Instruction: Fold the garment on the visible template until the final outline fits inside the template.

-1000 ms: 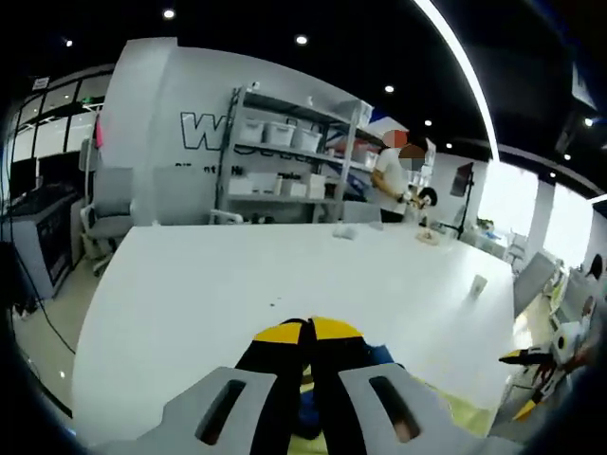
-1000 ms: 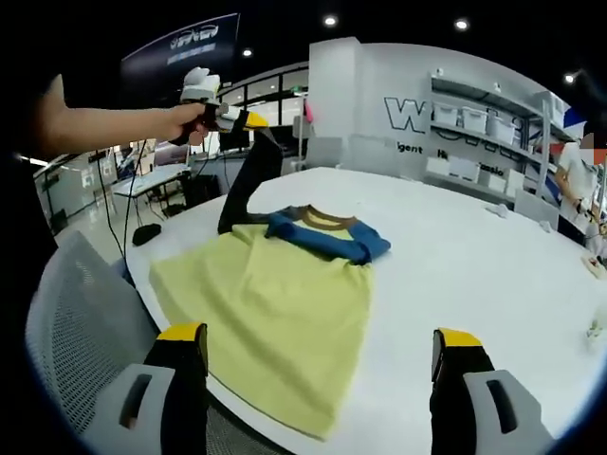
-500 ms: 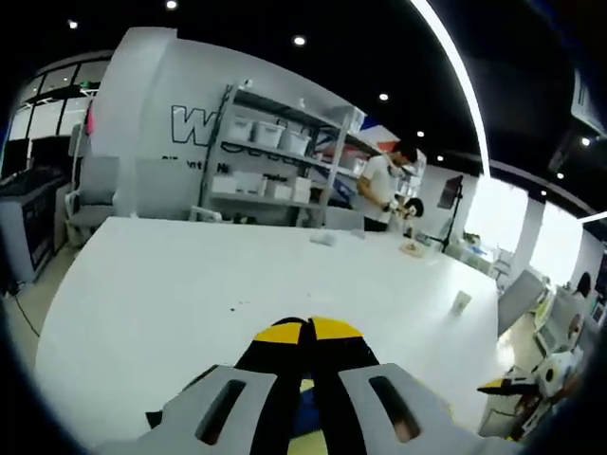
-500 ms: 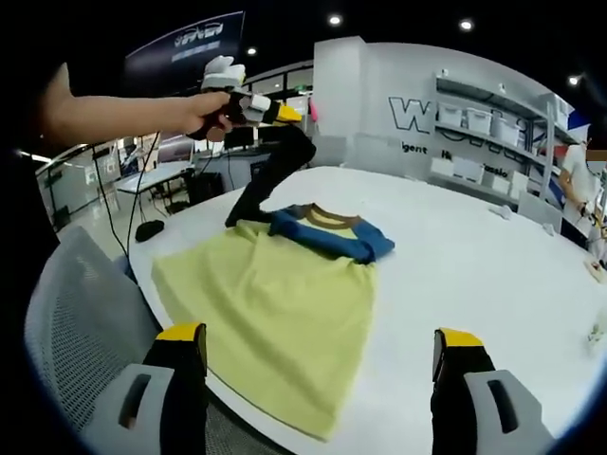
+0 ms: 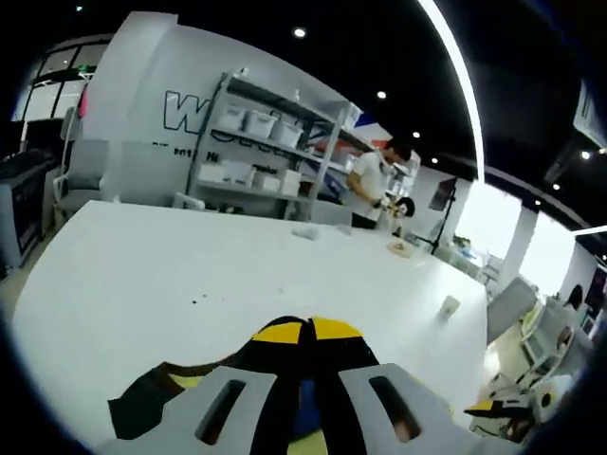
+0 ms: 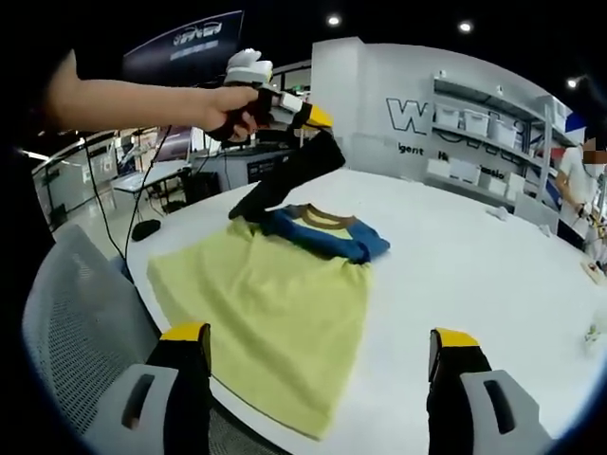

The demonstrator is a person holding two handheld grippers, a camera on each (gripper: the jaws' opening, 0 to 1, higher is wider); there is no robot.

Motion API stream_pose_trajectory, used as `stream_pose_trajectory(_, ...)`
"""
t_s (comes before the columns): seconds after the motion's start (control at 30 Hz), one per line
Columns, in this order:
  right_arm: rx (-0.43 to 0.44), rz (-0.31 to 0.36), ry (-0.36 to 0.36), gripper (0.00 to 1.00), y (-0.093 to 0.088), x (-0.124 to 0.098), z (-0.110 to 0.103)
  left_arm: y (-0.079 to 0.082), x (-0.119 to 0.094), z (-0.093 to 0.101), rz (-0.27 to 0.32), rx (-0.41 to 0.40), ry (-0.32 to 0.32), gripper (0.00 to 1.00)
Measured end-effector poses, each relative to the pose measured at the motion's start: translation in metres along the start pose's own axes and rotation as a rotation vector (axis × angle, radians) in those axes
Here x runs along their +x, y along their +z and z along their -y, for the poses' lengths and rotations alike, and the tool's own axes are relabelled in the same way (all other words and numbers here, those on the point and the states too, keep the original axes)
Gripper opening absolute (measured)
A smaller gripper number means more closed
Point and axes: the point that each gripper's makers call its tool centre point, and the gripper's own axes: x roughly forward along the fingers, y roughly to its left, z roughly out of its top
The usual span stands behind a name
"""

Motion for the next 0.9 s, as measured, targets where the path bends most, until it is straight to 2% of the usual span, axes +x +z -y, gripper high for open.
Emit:
stream_pose_trajectory(0.2,0.002,0.003,0.009,0.94,0.001,0.0,-0.002,-0.02,0.022,0.02,-0.041,-0.003,-0.032,0.03)
stream_pose_trajectory(0.33,0.005,-0.001,0.015,0.94,0.0,0.0,-0.002,-0.025,0.031,0.034,-0.045,-0.009,-0.061,0.03)
stream_pose_trajectory(0.4,0.008,-0.004,0.019,0.94,-0.001,-0.001,-0.002,-0.031,0.037,0.037,-0.061,0.014,-0.063,0.03)
stream_pose_trajectory(0.47,0.007,-0.005,0.02,0.94,-0.001,-0.001,-0.002,-0.041,0.041,0.037,-0.086,0.028,-0.059,0.03)
stream_pose_trajectory(0.67,0.01,-0.009,0.021,0.93,-0.002,-0.001,-0.002,-0.069,0.052,0.036,-0.135,-0.003,-0.048,0.04)
stream_pose_trajectory(0.8,0.017,-0.011,0.02,0.92,-0.003,-0.001,-0.001,-0.083,0.055,0.029,-0.177,0.039,-0.024,0.04)
stream_pose_trajectory(0.9,0.016,-0.018,0.023,0.92,-0.004,-0.001,-0.002,-0.093,0.056,0.027,-0.211,0.015,-0.042,0.04)
